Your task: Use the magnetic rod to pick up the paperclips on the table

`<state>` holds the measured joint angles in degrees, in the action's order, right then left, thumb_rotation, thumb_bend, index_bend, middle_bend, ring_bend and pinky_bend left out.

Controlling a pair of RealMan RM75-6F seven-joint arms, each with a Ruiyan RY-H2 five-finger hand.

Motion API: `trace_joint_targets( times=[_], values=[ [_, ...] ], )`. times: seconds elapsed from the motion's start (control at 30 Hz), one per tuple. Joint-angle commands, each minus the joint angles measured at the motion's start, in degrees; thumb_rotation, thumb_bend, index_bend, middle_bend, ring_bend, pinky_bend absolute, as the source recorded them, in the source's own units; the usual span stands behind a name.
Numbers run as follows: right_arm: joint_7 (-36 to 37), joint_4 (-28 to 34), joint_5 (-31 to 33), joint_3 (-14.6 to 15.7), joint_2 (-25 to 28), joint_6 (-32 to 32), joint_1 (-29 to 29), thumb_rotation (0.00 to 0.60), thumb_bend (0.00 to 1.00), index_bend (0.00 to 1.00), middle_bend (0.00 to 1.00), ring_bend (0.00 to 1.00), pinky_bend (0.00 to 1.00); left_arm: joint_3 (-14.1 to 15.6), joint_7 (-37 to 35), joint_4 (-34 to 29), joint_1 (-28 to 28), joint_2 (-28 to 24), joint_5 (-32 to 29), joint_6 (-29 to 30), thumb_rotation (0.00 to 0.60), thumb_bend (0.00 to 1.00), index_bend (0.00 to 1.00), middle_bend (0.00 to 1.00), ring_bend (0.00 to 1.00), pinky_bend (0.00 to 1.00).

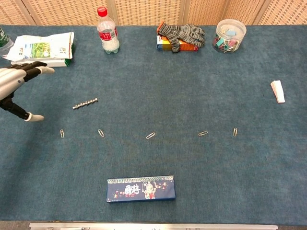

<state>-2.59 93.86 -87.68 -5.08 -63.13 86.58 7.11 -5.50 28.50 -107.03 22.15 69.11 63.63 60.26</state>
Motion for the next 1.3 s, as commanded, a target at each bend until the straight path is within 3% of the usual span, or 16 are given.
trace_joint_targets(
  times=[0.03,0.4,1.3],
  values=[
    [0.15,-0.03,0.06,-0.03,0.08,-0.08,0.0,0.6,0.04,0.26,0.24,0.18,0.3,-0.74,3.38,2.4,2.58,3.33,-3.17,-0.67,0.6,0.03,0.05,0.0,0.0,0.05],
    [0.57,-0.27,0.33,0.02,0.09,-1.05,0.24,0.6,0.04,0.26,0.24,0.18,0.3,-2.35,9.77,9.58,8.98,12.4,-12.21,-0.73,0.6,0.03,0.0,0.0,0.0,0.05],
    [0.95,-0.3,0.26,0.12,0.18,-1.47,0.25,0.6,0.04,0.26,0.24,0.18,0.3,-2.07,13.16,17.19,15.73,19.07,-22.26,-0.46,0.6,0.03,0.0,0.0,0.0,0.0]
  ],
)
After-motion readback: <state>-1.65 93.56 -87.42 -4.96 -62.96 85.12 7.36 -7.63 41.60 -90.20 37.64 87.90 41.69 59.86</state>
